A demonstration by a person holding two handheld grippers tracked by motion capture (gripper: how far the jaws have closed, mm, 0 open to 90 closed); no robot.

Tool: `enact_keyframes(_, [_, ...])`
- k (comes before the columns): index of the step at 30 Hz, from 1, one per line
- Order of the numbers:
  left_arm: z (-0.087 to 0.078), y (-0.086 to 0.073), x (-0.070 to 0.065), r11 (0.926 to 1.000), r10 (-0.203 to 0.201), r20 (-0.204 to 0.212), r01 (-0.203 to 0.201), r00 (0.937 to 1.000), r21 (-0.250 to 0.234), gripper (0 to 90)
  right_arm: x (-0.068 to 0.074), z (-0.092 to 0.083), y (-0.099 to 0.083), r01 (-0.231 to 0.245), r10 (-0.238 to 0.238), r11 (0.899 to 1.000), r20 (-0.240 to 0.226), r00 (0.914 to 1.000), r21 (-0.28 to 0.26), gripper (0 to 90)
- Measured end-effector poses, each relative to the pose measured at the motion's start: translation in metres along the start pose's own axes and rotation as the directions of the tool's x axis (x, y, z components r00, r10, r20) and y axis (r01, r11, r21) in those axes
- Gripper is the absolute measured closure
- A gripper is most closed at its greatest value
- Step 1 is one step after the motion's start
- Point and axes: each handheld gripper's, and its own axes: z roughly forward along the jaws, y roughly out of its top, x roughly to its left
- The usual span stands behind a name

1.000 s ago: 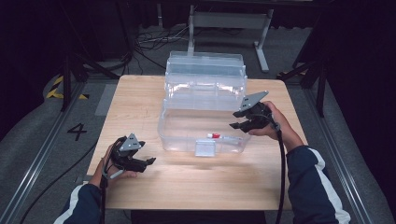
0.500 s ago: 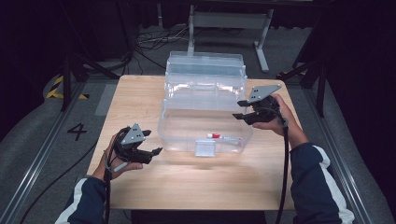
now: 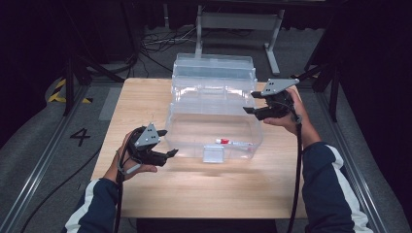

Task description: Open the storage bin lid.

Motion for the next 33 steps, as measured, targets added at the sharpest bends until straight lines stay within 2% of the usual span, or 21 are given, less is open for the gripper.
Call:
enact_keyframes(2, [0.003, 0.004, -0.001, 0.9999, 0.013, 0.003, -0.013, 0.9999, 0.003, 27.2, -0.004, 0.001, 0.003, 0.002, -0.002, 1.0, 0.011, 0.9999, -0.009, 37.7])
enact_keyframes(7, [0.013, 0.01, -0.001, 0.9997, 0.014, 0.025, -0.015, 0.9996, 0.018, 27.6, -0.012, 0.003, 0.01, 0.001, 0.0, 1.0, 0.035, 0.9994, -0.019, 38.1])
enact_keyframes(8, [0.016, 0.01, -0.002, 0.9996, 0.015, 0.035, -0.016, 0.9993, 0.021, 27.6, -0.014, 0.005, 0.012, 0.003, -0.002, 1.0, 0.035, 0.9994, -0.018, 38.2])
enact_keyframes(14, [0.029, 0.013, -0.002, 0.9984, 0.027, 0.039, -0.029, 0.9989, 0.049, 28.1, -0.022, 0.018, 0.021, 0.013, -0.013, 1.0, 0.042, 0.999, 0.01, 40.4])
enact_keyframes(16, [0.033, 0.013, -0.002, 0.9984, 0.026, 0.038, -0.028, 0.9989, 0.049, 28.6, -0.024, 0.023, 0.024, 0.008, -0.008, 1.0, 0.028, 0.9996, 0.008, 41.4])
enact_keyframes(19, [0.036, 0.012, -0.001, 0.9982, 0.021, 0.047, -0.023, 0.9987, 0.056, 32.9, -0.025, 0.03, 0.027, 0.016, -0.016, 1.0, 0.034, 0.9993, 0.027, 41.4])
enact_keyframes(21, [0.04, 0.011, 0.0, 0.9977, 0.019, 0.052, -0.022, 0.9985, 0.064, 34.4, -0.025, 0.039, 0.03, 0.042, -0.044, 0.997, 0.038, 0.9983, 0.061, 42.2])
enact_keyframes(22, [0.042, 0.011, 0.0, 0.9975, 0.017, 0.052, -0.021, 0.9985, 0.067, 35.9, -0.026, 0.043, 0.031, 0.03, -0.032, 0.997, 0.034, 0.9989, 0.07, 42.2])
enact_keyframes(29, [0.052, 0.012, 0.003, 0.9969, 0.016, 0.1, -0.023, 0.9949, 0.075, 39.3, -0.029, 0.061, 0.037, 0.019, -0.018, 0.997, -0.024, 0.9996, 0.081, 50.1])
enact_keyframes(31, [0.054, 0.012, 0.003, 0.996, 0.02, 0.105, -0.029, 0.9942, 0.085, 40.6, -0.027, 0.064, 0.039, 0.047, -0.046, 0.994, -0.017, 0.9988, 0.095, 52.4])
enact_keyframes(33, [0.056, 0.013, 0.003, 0.9954, 0.023, 0.108, -0.033, 0.9939, 0.091, 40.6, -0.026, 0.063, 0.041, 0.051, -0.05, 0.995, -0.02, 0.9986, 0.082, 50.6])
